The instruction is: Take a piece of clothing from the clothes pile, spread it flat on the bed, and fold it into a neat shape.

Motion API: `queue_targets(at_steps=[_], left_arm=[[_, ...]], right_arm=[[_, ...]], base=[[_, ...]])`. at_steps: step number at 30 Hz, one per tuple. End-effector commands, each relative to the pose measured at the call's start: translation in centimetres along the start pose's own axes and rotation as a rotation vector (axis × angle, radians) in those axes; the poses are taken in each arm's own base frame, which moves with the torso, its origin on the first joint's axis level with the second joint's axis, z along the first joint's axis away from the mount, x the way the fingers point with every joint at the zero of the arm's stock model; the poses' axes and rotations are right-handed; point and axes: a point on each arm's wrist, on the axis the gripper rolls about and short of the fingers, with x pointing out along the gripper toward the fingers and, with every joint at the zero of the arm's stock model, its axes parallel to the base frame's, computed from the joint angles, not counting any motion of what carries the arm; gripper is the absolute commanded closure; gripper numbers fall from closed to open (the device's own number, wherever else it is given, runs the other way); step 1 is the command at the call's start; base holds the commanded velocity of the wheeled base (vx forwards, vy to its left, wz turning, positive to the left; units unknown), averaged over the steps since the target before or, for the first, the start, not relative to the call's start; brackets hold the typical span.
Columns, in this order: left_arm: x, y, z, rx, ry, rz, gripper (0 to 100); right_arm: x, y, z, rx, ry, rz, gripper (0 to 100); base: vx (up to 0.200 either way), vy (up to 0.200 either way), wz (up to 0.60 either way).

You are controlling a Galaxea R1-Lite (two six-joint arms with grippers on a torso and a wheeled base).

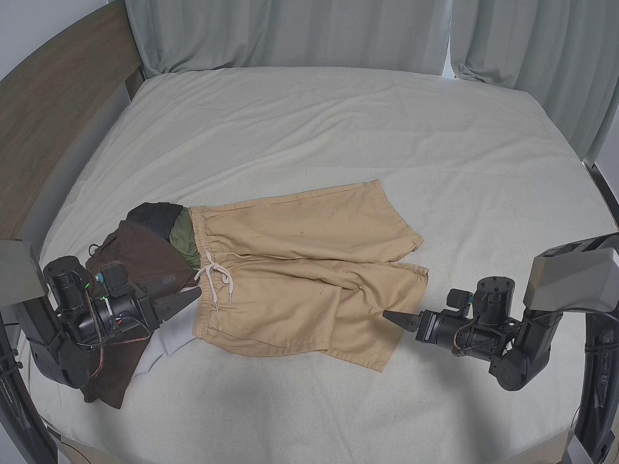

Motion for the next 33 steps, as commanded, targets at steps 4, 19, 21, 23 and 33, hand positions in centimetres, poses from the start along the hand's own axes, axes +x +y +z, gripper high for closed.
queue_targets(at_steps=[4, 19, 21, 23, 33], left_arm=[[0.0, 0.0, 0.0, -0.002, 0.001, 0.001, 0], [0.0, 0.1, 0.0, -0.002, 0.000, 0.002, 0], [0.0, 0.1, -0.1, -0.003, 0.001, 0.002, 0], [0.0, 0.1, -0.1, -0.003, 0.001, 0.002, 0], [0.0, 0.1, -0.1, -0.003, 0.001, 0.002, 0]], right_arm=[[-0.7, 0.2, -2.1, 0.013, 0.088, -0.007, 0], [0.4, -0.4, -5.3, 0.056, 0.155, 0.024, 0], [0.5, -0.1, -5.4, 0.073, 0.160, 0.032, 0], [0.8, 0.5, -5.8, 0.096, 0.173, 0.046, 0], [1.7, 1.0, -6.7, 0.121, 0.193, 0.063, 0]], base=[[0.000, 0.000, 0.00], [0.000, 0.000, 0.00], [0.000, 0.000, 0.00], [0.000, 0.000, 0.00], [0.000, 0.000, 0.00]])
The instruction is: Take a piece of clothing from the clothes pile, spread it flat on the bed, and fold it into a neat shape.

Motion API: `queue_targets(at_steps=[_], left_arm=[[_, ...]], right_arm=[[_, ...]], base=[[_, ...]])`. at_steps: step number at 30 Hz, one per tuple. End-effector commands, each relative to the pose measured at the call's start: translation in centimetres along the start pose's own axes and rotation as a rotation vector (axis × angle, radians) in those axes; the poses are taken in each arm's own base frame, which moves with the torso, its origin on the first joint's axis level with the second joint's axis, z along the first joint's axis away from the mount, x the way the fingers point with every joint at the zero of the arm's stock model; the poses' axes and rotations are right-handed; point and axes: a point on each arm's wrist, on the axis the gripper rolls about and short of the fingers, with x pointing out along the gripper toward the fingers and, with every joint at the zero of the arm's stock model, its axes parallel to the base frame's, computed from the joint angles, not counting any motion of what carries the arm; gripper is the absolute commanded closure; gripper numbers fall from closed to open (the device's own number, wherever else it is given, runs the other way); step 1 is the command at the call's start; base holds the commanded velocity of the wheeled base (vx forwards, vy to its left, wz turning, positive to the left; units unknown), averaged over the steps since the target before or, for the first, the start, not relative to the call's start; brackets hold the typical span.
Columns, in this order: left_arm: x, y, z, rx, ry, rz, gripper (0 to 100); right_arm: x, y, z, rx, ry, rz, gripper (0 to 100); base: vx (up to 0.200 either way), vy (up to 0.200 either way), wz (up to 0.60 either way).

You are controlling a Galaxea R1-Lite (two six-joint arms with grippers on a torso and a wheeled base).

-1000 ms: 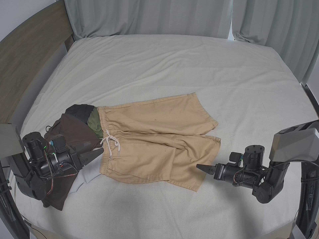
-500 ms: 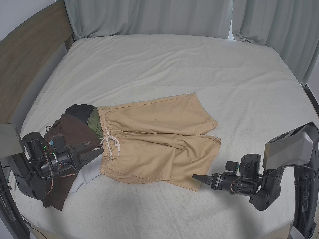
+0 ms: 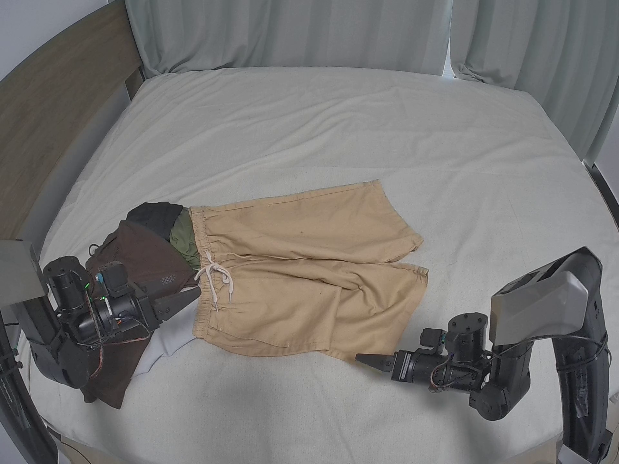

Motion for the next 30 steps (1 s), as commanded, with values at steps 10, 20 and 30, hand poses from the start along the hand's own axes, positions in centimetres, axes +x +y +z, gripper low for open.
queue_targets(at_steps=[10, 20, 30], left_arm=[[0.0, 0.0, 0.0, -0.001, 0.000, 0.000, 0], [0.1, 0.3, -0.7, -0.022, 0.019, 0.006, 0], [0.2, 0.9, -1.6, -0.046, 0.042, 0.015, 0]], right_arm=[[0.9, -0.5, -0.6, 0.010, 0.012, -0.009, 100], [-0.2, -0.8, -0.8, 0.022, 0.024, -0.036, 100], [-3.9, -1.6, 0.7, 0.031, -0.026, -0.102, 100]], base=[[0.000, 0.000, 0.00], [0.000, 0.000, 0.00], [0.000, 0.000, 0.00]])
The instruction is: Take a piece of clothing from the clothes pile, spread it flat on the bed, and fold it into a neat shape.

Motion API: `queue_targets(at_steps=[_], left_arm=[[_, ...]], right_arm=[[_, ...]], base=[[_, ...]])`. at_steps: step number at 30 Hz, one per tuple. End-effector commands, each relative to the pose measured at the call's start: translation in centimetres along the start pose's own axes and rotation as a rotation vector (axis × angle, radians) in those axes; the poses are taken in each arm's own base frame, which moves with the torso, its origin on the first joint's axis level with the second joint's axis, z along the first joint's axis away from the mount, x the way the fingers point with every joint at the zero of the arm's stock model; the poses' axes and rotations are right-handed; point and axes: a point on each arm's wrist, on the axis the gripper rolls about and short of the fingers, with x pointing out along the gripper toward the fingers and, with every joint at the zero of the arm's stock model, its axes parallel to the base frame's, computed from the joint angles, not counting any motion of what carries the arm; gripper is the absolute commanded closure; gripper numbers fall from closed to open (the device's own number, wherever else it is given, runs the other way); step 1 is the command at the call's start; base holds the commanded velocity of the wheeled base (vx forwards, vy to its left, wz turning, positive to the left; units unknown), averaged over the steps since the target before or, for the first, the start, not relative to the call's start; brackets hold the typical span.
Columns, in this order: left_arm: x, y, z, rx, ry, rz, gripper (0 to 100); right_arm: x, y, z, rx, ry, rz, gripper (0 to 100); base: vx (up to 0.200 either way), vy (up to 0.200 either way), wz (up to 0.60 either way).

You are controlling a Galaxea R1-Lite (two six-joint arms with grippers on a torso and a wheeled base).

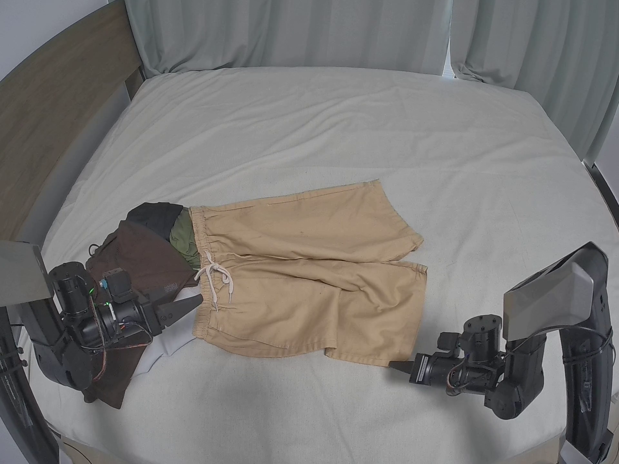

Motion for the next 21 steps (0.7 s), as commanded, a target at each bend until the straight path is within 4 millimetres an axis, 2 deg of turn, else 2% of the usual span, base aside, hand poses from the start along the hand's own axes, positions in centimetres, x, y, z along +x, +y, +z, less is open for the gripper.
queue_targets(at_steps=[1, 11, 21], left_arm=[[0.1, 0.3, -0.5, -0.014, 0.011, 0.007, 0], [-0.2, 1.4, -1.6, -0.059, 0.038, 0.036, 0], [0.1, 2.8, -4.2, -0.141, 0.098, 0.065, 0]], right_arm=[[-1.8, -0.1, 0.9, 0.005, -0.033, -0.019, 100], [-3.8, -1.8, 0.6, 0.010, -0.019, -0.093, 100], [-3.7, -2.0, 0.5, -0.009, -0.013, -0.096, 100]], base=[[0.000, 0.000, 0.00], [0.000, 0.000, 0.00], [0.000, 0.000, 0.00]])
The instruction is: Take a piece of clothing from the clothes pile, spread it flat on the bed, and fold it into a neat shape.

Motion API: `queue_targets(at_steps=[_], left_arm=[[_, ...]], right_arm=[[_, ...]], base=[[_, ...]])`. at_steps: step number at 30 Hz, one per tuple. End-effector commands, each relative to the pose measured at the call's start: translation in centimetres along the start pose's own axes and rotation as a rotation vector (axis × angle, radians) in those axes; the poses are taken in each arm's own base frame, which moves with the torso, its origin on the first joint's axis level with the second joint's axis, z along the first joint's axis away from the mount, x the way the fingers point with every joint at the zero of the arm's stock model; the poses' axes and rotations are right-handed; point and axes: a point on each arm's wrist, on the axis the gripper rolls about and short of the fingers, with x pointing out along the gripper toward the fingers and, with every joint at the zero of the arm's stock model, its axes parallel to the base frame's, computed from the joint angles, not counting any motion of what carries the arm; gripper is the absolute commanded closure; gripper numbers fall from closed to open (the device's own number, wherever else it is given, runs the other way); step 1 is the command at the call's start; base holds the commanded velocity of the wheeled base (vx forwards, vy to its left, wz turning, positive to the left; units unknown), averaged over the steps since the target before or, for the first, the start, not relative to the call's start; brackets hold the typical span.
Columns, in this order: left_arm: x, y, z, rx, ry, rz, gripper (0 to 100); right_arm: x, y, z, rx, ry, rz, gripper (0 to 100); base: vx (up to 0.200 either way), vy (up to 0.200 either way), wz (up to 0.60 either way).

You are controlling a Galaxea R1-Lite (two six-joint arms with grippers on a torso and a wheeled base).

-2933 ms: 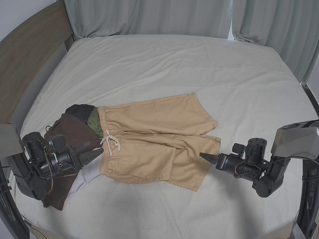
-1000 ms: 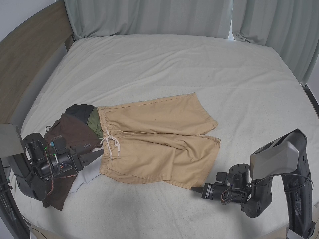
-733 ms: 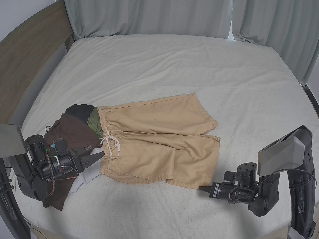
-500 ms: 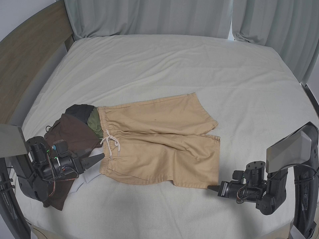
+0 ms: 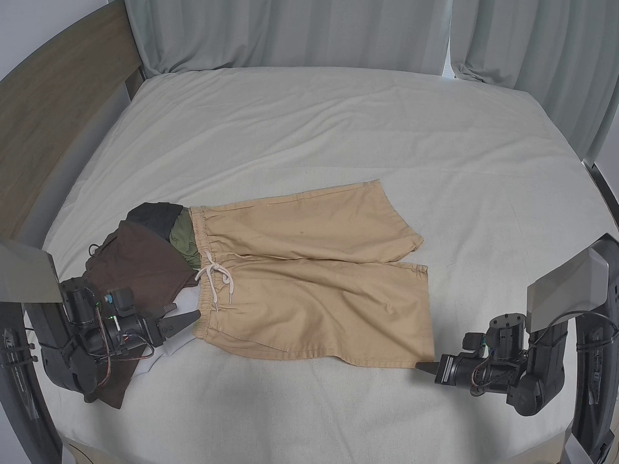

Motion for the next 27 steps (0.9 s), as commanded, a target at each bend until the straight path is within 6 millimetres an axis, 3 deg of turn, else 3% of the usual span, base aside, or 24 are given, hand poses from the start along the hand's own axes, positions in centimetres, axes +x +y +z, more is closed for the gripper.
queue_targets(at_steps=[1, 21, 27], left_arm=[[0.3, 0.8, -1.2, -0.038, 0.032, 0.011, 0], [1.1, 1.4, -2.6, -0.076, 0.066, 0.017, 0], [2.3, 1.8, -3.5, -0.086, 0.084, 0.050, 0]], right_arm=[[0.2, 0.0, 0.0, -0.001, 0.001, 0.001, 100], [0.5, -0.4, -0.3, -0.017, 0.012, -0.009, 100], [0.5, -0.4, -0.3, -0.019, 0.013, -0.008, 100]], base=[[0.000, 0.000, 0.00], [0.000, 0.000, 0.00], [0.000, 0.000, 0.00]])
